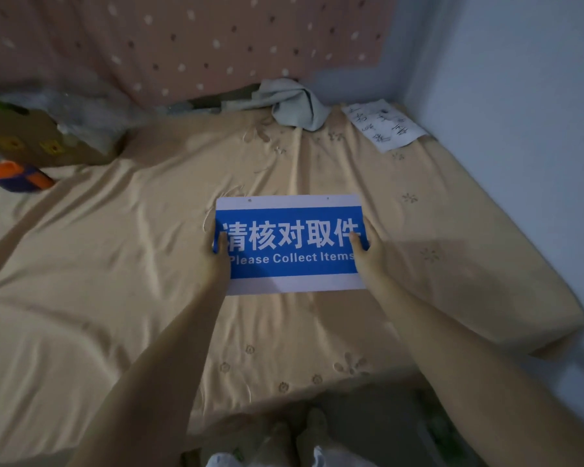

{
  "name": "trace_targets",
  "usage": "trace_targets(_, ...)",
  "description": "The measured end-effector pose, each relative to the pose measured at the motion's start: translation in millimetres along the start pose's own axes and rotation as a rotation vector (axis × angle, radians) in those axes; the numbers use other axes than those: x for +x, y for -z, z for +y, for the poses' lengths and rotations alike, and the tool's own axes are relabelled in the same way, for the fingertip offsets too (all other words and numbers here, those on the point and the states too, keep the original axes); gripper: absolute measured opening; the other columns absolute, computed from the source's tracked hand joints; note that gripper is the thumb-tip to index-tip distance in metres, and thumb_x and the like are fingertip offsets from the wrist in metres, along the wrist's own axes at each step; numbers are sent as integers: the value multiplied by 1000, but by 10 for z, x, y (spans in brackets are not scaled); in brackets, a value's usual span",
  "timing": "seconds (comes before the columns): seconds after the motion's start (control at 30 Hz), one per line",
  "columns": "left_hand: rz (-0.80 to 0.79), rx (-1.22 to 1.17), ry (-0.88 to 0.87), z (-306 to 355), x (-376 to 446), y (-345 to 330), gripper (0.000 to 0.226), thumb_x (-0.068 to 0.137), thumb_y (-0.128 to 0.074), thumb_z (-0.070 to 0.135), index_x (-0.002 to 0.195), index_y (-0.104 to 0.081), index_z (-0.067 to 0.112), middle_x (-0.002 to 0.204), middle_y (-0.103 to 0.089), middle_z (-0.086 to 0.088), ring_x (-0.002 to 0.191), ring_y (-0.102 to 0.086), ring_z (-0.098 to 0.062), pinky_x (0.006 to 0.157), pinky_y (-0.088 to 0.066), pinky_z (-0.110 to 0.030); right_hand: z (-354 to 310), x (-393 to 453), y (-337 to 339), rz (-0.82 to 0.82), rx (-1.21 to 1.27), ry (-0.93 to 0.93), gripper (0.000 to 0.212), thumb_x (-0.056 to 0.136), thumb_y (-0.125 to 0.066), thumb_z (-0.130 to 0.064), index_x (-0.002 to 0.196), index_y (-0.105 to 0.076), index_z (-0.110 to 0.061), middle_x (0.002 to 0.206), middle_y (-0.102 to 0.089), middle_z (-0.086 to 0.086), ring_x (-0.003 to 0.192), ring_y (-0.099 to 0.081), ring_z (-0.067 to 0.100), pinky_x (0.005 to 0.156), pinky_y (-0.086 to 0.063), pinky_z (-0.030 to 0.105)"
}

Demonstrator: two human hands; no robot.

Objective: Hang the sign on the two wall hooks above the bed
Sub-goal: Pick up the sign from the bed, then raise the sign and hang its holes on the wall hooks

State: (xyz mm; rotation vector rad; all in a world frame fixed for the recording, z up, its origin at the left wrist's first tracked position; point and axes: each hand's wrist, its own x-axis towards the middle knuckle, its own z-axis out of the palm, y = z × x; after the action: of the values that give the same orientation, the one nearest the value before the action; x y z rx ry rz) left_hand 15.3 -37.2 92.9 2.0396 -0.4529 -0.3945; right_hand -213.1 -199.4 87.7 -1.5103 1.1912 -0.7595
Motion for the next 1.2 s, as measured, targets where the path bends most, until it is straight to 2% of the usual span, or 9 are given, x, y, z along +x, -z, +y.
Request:
trace_targets(0.1, -27, -38, -45, 34, 209, -67, 41, 84, -37, 61, 124, -36, 67, 123, -61, 15, 113, -60, -16, 104, -43, -46, -122, -4, 93, 76, 7, 43, 51, 97, -46, -32, 146, -35, -26, 126, -63, 3, 101, -65, 18, 80, -56, 30)
trace_targets(0.2, -43, -110, -79, 448, 96, -107, 44, 87, -40, 52, 131, -42, 53, 133, -56, 11, 121, -55, -16, 106, -39, -38, -251, -17, 250, 175, -5, 104, 51, 97, -48, -30, 146, -37, -23, 122, -63, 0, 100, -63, 16, 80, -54, 27)
trace_targets(0.33, -100, -119, -114, 933, -44, -237, 46, 99, -37, 36, 145, -38, 36, 144, -49, 6, 128, -49, -19, 92, -34, -25, -425, -21, 516, 300, -22, 173, 50, 95, -49, -35, 143, -40, -26, 124, -64, -1, 105, -65, 17, 84, -58, 34)
trace_targets(0.5, -183, -352, -270, 1400, -4, -521, 48, 98, -39, 35, 145, -38, 29, 141, -53, 2, 126, -53, -15, 104, -41, -29, -755, -7, 968, 443, -25, 268, 48, 96, -50, -29, 143, -42, -22, 121, -64, -5, 100, -63, 9, 74, -50, 6)
trace_targets(0.63, -223, -383, -335, 1885, -92, -778, 47, 101, -38, 26, 147, -37, 19, 143, -50, -3, 124, -50, -13, 90, -37, -13, -939, -37, 1391, 540, 6, 307, 49, 96, -50, -33, 143, -40, -24, 119, -66, -2, 97, -66, 11, 69, -55, 10)
trace_targets(0.8, -330, -446, -446, 2344, -276, -1113, 48, 99, -39, 32, 147, -36, 28, 140, -52, 8, 121, -55, -11, 101, -46, -35, -1127, -189, 1945, 665, 46, 328, 53, 95, -52, -31, 146, -37, -22, 121, -66, 4, 99, -67, 17, 80, -58, 28)
trace_targets(1.0, -413, -546, -572, 3053, -753, -1510, 47, 100, -40, 26, 147, -38, 21, 115, -62, 13, 101, -59, -6, 92, -46, -27, -1443, -446, 2823, 811, 15, 432, 51, 96, -52, -19, 145, -39, -13, 112, -64, -9, 84, -63, -17, 71, -52, 6)
trace_targets(1.1, -457, -588, -628, 3421, -986, -1676, 47, 99, -40, 29, 146, -38, 26, 129, -61, 1, 111, -59, -13, 96, -47, -30, -1606, -597, 3190, 887, -24, 491, 51, 96, -52, -26, 144, -40, -15, 131, -61, 1, 107, -65, 7, 89, -57, 27)
trace_targets(1.2, -503, -618, -699, 3752, -1253, -1816, 47, 100, -40, 27, 147, -37, 24, 148, -46, 6, 121, -45, 1, 96, -40, -14, -1706, -763, 3509, 951, -40, 533, 48, 96, -51, -26, 143, -42, -18, 133, -60, 3, 114, -63, 17, 92, -56, 32)
